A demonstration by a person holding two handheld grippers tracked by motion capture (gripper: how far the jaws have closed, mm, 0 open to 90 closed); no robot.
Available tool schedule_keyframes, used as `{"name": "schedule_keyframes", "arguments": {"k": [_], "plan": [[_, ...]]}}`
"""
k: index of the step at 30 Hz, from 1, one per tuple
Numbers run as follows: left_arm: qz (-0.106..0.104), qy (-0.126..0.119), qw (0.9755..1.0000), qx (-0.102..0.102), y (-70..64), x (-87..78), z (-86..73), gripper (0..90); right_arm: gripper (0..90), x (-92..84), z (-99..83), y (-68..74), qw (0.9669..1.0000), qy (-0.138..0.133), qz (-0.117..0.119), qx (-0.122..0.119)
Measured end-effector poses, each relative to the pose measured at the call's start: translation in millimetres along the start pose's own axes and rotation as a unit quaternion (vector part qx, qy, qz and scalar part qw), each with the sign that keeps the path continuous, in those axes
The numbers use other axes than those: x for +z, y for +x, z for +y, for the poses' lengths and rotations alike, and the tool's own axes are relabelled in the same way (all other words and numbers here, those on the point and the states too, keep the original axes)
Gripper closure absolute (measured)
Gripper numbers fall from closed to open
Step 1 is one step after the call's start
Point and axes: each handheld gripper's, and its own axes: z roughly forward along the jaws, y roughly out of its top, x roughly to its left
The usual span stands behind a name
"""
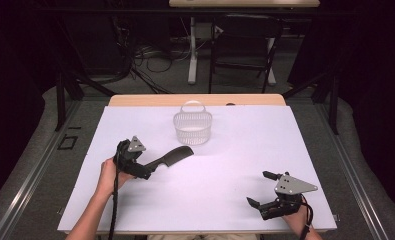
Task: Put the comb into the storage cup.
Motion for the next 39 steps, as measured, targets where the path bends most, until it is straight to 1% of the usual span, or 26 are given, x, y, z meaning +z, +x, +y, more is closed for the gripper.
{"name": "schedule_keyframes", "arguments": {"k": [9, 12, 13, 14, 23, 24, 25, 26, 29, 31, 32, 33, 34, 37, 39], "plan": [[-0.005, 0.003, 1.0000, 0.007, -2.0, -0.4, 3.7, 0.2, 0.0, 1.5, 0.3, 0.0, 1.0000, 0.001, 0.001, 0.001], [-0.007, 0.007, 0.9999, 0.013, -2.6, -0.5, 5.2, 0.3, 0.0, 0.5, 0.7, -0.2, 1.0000, 0.000, 0.002, 0.000], [-0.007, 0.007, 0.9999, 0.013, -2.6, -0.5, 5.2, 0.3, 0.0, 0.8, 0.5, -0.7, 1.0000, -0.001, 0.003, 0.003], [-0.011, 0.009, 0.9998, 0.015, -2.9, -0.1, 6.9, 0.3, 0.0, 1.1, 0.4, -1.1, 1.0000, -0.001, 0.004, 0.005], [-0.017, 0.026, 0.9992, 0.027, -5.9, 3.8, 14.8, 0.1, 0.0, 1.6, 0.3, -1.0, 1.0000, 0.002, 0.004, 0.006], [-0.019, 0.037, 0.9985, 0.035, -7.0, 4.3, 17.8, 0.1, 0.0, 1.8, 0.6, -1.1, 1.0000, 0.004, 0.003, 0.004], [-0.019, 0.037, 0.9985, 0.035, -7.0, 4.3, 17.8, 0.1, 0.0, 1.9, 0.6, -1.1, 1.0000, 0.003, 0.005, 0.005], [-0.019, 0.043, 0.9980, 0.043, -7.4, 4.3, 20.7, 0.1, 0.0, 2.1, 0.5, -1.2, 1.0000, 0.004, 0.006, 0.005], [-0.024, 0.055, 0.9970, 0.049, -6.5, 5.5, 23.8, 0.0, 0.0, 4.6, -0.3, -2.5, 0.9999, 0.004, 0.009, 0.010], [-0.026, 0.059, 0.9967, 0.049, -7.0, 6.4, 24.2, 0.0, 0.0, 5.7, -0.6, -2.3, 0.9998, 0.008, 0.011, 0.012], [-0.027, 0.065, 0.9962, 0.052, -7.8, 8.7, 24.6, 0.0, 0.0, 5.7, -0.5, -2.2, 0.9998, 0.009, 0.012, 0.009], [-0.027, 0.065, 0.9962, 0.052, -7.8, 8.7, 24.6, 0.0, 0.0, 5.4, -0.2, -1.7, 0.9998, 0.010, 0.012, 0.009], [-0.028, 0.072, 0.9956, 0.053, -8.1, 11.2, 25.0, 0.0, 0.0, 5.2, 0.0, -1.1, 0.9998, 0.010, 0.013, 0.010], [-0.029, 0.077, 0.9950, 0.056, -8.1, 13.0, 25.7, 0.0, 0.0, 4.8, 0.3, -0.4, 0.9998, 0.009, 0.014, 0.009], [-0.032, 0.088, 0.9937, 0.060, -8.4, 16.1, 27.0, 0.0, 0.0, 5.0, 0.4, -0.5, 0.9998, 0.010, 0.015, 0.008]]}}
